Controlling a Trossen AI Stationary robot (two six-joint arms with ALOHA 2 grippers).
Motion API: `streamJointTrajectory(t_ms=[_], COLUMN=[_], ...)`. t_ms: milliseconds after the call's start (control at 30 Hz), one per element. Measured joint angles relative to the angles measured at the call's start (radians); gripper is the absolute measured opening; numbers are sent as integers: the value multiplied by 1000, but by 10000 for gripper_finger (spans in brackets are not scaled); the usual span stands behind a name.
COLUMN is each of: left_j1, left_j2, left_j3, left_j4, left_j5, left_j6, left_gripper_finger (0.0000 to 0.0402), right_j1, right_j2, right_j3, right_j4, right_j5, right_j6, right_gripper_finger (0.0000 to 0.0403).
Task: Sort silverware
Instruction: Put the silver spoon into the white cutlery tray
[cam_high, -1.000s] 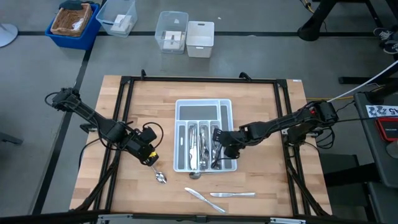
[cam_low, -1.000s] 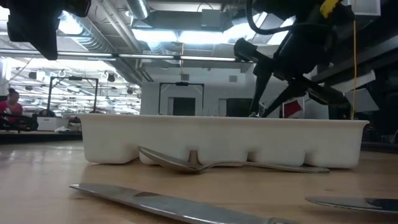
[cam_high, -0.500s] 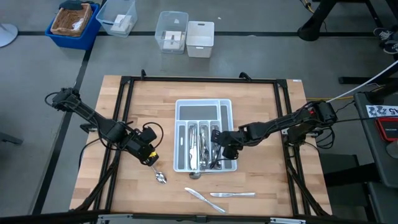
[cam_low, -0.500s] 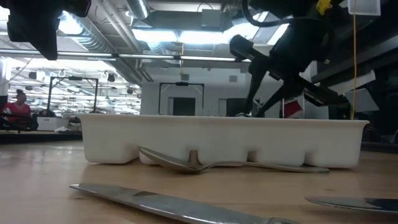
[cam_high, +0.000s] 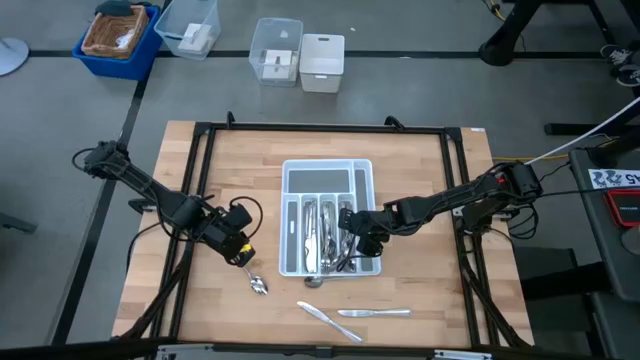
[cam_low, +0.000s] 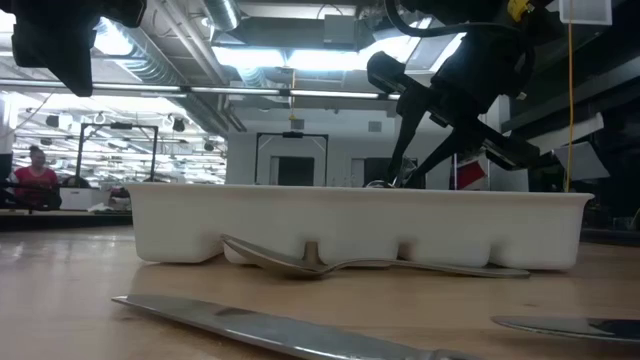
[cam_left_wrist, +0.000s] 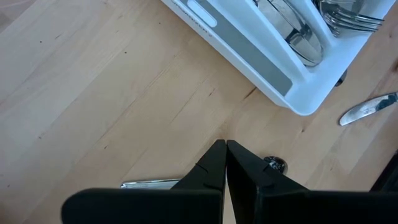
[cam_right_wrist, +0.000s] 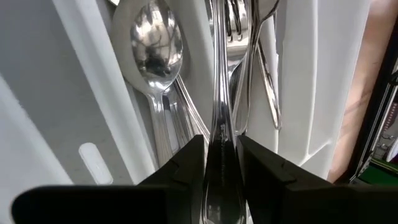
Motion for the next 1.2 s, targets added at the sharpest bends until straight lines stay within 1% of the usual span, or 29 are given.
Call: streamJointTrajectory(t_ms=[467,600,800,933,1200], left_j1=[0,0,0,0,0], left_j2=[0,0,0,0,0], left_j3=[0,0,0,0,0], left_j4=[0,0,0,0,0], left_j5=[0,0,0,0,0], left_j6=[-2,-3,-3,-3,-28], left_gripper_finger=[3,3,3,3,3], right_j1=[1,1,1,1,1], right_j2=[0,0,0,7,8], right_j3=[0,0,0,-2,-2], right_j4=[2,2,8,29,20], right_j5=[-1,-18,-52,-32,-50], right_j6=[2,6,86,146,158], right_gripper_finger=[97,97,97,97,97])
